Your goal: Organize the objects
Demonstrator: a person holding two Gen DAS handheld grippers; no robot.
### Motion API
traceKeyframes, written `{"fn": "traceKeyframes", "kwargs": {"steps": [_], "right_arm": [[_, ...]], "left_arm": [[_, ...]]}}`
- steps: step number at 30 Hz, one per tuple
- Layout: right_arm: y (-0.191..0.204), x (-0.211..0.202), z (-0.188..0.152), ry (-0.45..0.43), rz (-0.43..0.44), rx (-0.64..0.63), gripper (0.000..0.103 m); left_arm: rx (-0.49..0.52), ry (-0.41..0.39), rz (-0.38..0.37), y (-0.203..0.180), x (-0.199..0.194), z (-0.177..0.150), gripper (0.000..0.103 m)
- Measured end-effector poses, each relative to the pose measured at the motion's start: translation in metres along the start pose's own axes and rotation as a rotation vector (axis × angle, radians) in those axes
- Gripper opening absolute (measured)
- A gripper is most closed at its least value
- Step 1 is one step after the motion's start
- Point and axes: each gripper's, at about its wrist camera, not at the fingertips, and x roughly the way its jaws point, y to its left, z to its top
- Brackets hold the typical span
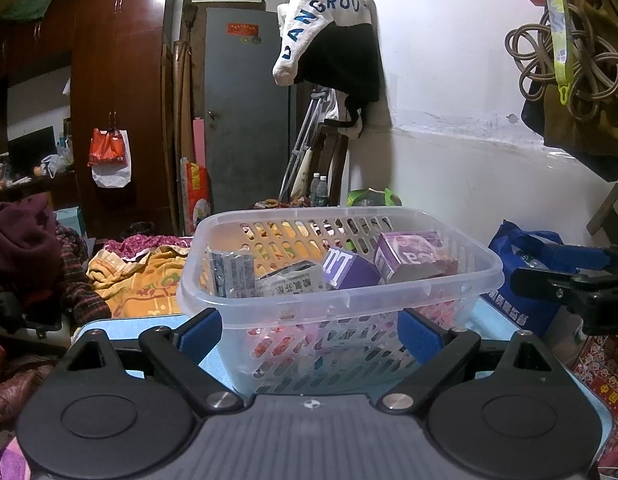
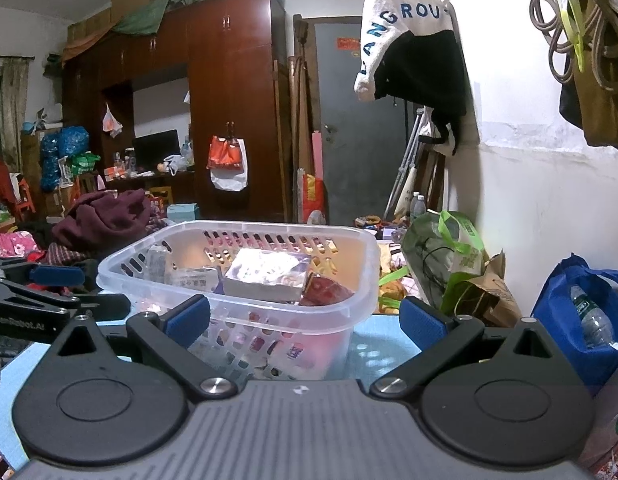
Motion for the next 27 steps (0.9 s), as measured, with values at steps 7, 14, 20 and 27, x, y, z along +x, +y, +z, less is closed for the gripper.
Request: {"fn": "traceKeyframes", "kwargs": {"steps": [7,14,20,27], "right_arm": [[0.0033,-0.0013,-0.0001,-0.001,-0.001,-0.011,0.103],[0.0010,0.0001,0.0000,0.006,-0.004,-0.006,0.103],[-0.0014,0.0003,-0.0014,0.008,-0.006,-0.005,0.103],[-0.0031,0.0004,-0.0025,0.013,-0.008,0.002,0.103]], "left_arm": [[-0.006,0.001,-0.002,-0.0003,0.0003,0.0005,0.096],[-0.010,0.003,-0.006,-0.0009,0.0012,0.0004,0.096],[-0.010,0.006,-0.006,-0.0033,0.0032,0.0005,0.096],[-0.012,0.002,-0.015,-0.0038,0.0028,0.0003,0.096]]}}
